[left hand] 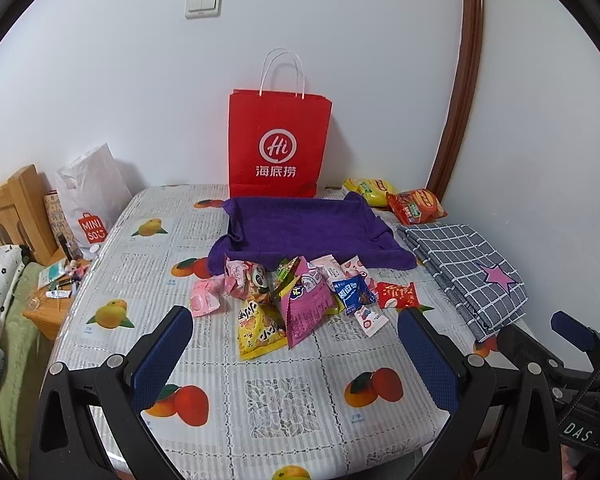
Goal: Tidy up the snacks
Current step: 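Lower the right tool to the red candy while the left tool reaches the pink packet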
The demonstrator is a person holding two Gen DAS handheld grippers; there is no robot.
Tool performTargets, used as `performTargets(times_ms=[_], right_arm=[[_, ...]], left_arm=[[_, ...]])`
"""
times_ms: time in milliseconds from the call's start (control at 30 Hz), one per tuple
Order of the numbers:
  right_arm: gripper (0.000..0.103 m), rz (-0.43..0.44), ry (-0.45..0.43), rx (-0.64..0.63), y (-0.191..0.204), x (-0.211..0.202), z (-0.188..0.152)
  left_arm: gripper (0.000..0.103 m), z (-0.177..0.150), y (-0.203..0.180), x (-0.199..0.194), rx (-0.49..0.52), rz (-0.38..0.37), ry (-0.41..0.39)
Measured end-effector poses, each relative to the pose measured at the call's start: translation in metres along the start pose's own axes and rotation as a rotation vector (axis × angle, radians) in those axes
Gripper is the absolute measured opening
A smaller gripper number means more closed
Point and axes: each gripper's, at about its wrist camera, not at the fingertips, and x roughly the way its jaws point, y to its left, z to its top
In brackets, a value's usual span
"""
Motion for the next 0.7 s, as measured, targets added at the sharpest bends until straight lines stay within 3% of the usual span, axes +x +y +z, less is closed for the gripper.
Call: performTargets(times_ms=[333,700], right_arm=[[0.103,-0.022,0.029,-0.008,0.003,0.042,0.003],[0.103,0.007,0.102,0.018,-0.015,0.114,-0.002]], left_arm=[[0.103,0.004,0.022,0.042,-0.021,0.018,0.047],[0.103,-0.017,0.062,0.105,-0.074,0.069,0.168]])
